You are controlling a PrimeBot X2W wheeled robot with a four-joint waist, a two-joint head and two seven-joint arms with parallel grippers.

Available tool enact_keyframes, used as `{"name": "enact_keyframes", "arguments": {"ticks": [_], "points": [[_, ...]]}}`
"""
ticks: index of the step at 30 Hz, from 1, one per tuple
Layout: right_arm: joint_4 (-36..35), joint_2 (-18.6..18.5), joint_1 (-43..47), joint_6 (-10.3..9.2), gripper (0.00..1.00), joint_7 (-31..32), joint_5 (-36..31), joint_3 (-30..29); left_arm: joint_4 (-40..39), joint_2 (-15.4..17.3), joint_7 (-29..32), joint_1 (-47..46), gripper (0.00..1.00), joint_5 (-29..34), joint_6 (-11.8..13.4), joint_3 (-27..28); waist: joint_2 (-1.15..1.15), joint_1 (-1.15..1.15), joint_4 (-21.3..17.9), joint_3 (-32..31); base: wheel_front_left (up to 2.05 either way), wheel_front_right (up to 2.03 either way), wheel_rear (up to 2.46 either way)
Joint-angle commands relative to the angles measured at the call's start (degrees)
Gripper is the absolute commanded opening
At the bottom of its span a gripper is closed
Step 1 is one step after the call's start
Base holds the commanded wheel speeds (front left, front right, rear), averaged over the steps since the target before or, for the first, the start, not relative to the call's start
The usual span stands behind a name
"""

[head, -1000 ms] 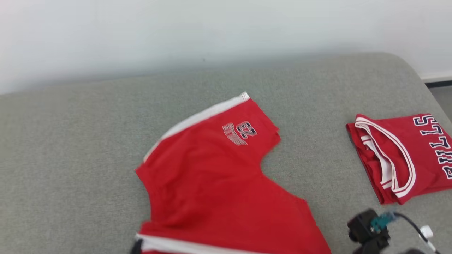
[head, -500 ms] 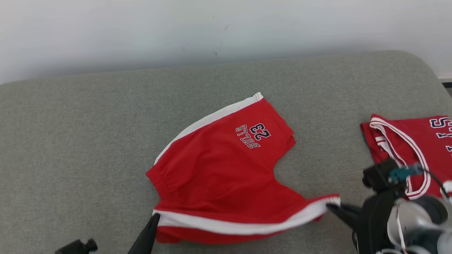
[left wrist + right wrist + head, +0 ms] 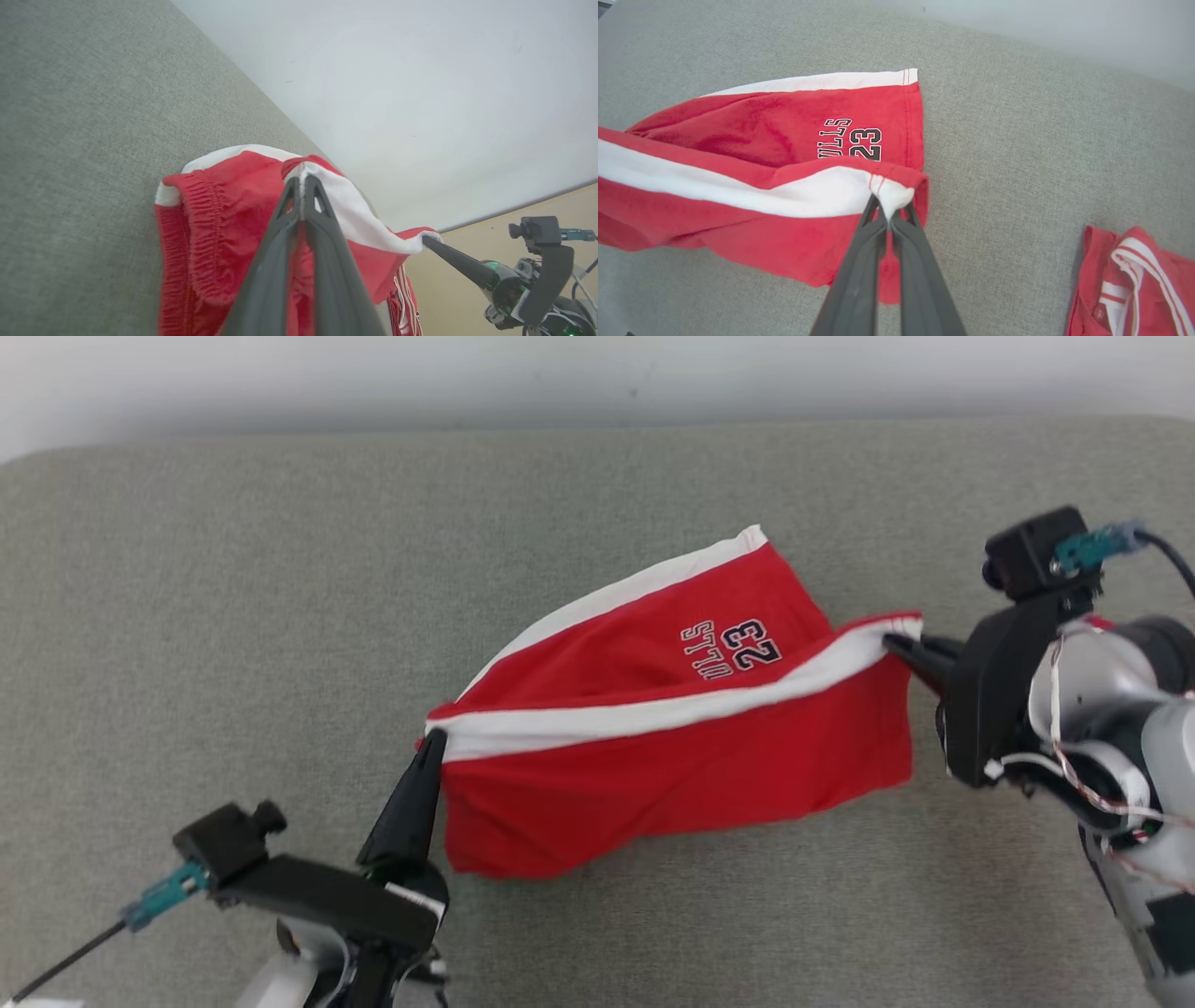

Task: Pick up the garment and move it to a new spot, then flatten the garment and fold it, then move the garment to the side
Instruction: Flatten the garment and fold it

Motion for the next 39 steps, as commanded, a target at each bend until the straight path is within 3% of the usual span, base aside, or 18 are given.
{"name": "enact_keyframes", "arguments": {"ticks": [1,8,16,17,19,20,21,22,28,32,34,39], "points": [[2.6,0.1,-3.1,-0.14,0.0,-1.6,-0.8,0.6,1.0,-1.0,-0.2,-2.5,0.0,0.8,0.6,0.0,0.0,-0.01,2.8,3.5,0.0,0.0,0.0],[12.2,1.3,-12.6,-0.14,0.0,-6.4,-3.7,1.4,5.2,-5.2,-2.8,-9.2,0.0,2.1,2.6,1.6,0.0,-0.01,5.4,8.1,0.0,0.0,0.0],[19.0,2.5,-18.4,-0.14,0.0,-10.4,-5.5,3.4,9.2,-7.9,-4.3,-13.0,0.0,3.7,2.9,2.8,0.0,-0.01,7.2,11.1,0.0,0.0,0.0],[20.0,2.6,-19.0,-0.14,0.0,-10.9,-5.6,3.7,9.7,-8.2,-4.5,-13.4,0.05,3.7,2.8,3.1,0.0,-0.01,7.3,11.3,0.0,0.0,0.0],[21.6,2.9,-20.1,-0.14,0.0,-12.1,-5.8,4.3,10.4,-8.8,-4.8,-13.9,0.5,4.2,2.4,3.5,0.0,-0.01,7.4,11.6,0.0,0.0,0.0],[22.3,3.0,-20.7,-0.14,0.02,-13.0,-6.1,4.4,10.8,-9.0,-4.9,-14.0,1.0,4.3,2.1,3.6,0.0,-0.01,7.4,11.7,0.0,0.0,0.0],[22.9,3.2,-21.0,-0.14,0.35,-13.7,-6.2,4.7,11.2,-9.2,-5.0,-14.1,1.0,4.6,2.0,3.8,0.0,-0.01,7.5,11.7,0.0,0.0,0.0],[23.7,3.4,-21.3,-0.14,1.0,-14.4,-6.5,4.9,11.4,-9.4,-5.1,-14.3,1.0,4.8,1.6,4.0,0.0,-0.01,7.5,11.8,0.0,0.0,0.0],[26.9,4.6,-22.7,-0.14,1.0,-20.1,-6.3,5.2,12.4,-9.9,-5.6,-14.2,1.0,7.4,-0.2,4.6,0.0,-0.01,7.2,10.5,0.0,0.0,0.0],[28.2,4.3,-21.9,-0.14,1.0,-21.6,-4.6,5.3,12.3,-8.4,-5.7,-12.1,1.0,13.8,-0.2,5.8,0.0,-0.01,6.9,8.3,0.0,0.0,0.0],[29.1,3.2,-20.5,-0.14,1.0,-21.4,-3.7,5.3,10.0,-8.9,-5.6,-9.3,1.0,21.3,0.3,10.8,0.0,-0.01,6.9,6.4,0.0,0.0,0.0],[30.5,2.5,-17.3,-0.14,1.0,-21.4,-2.2,3.7,5.9,-10.1,-5.7,-1.9,1.0,37.2,0.3,17.1,0.0,-0.01,7.0,3.6,0.0,0.0,0.0]]}}
